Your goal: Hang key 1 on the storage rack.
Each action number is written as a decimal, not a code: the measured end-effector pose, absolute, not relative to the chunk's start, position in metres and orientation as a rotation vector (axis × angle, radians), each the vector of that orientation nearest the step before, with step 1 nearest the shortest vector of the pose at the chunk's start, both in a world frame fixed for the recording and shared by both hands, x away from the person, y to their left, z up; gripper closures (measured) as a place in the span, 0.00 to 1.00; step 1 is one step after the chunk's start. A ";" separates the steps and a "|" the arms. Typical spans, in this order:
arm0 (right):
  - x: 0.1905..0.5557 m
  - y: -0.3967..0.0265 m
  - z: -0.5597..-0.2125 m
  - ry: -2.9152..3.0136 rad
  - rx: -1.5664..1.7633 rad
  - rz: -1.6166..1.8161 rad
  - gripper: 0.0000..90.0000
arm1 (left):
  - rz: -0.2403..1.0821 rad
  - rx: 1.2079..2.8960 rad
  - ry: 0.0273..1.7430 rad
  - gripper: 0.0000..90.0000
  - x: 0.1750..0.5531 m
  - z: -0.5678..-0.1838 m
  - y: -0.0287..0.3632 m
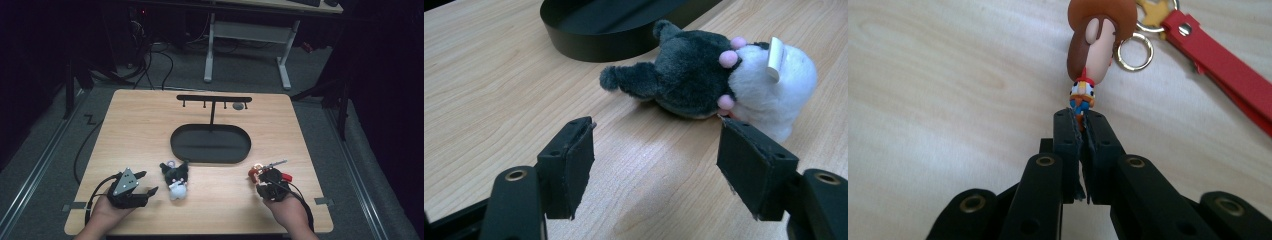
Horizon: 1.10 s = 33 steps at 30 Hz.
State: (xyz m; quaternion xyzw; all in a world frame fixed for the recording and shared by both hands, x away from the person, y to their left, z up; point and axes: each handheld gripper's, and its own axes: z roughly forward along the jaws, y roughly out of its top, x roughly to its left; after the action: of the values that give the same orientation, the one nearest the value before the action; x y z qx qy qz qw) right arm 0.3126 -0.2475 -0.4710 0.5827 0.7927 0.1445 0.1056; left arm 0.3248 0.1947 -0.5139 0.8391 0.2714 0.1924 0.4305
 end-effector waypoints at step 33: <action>0.279 -0.259 -0.470 2.452 1.707 0.280 0.72 | 0.478 2.096 0.670 0.34 0.324 -0.514 0.193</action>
State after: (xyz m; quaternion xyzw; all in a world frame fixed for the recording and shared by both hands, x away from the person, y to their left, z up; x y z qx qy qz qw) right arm 0.2792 -0.2591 -0.4704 0.5676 0.8150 0.0932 0.0704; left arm 0.3244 0.1933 -0.5138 0.8402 0.2685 0.1918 0.4304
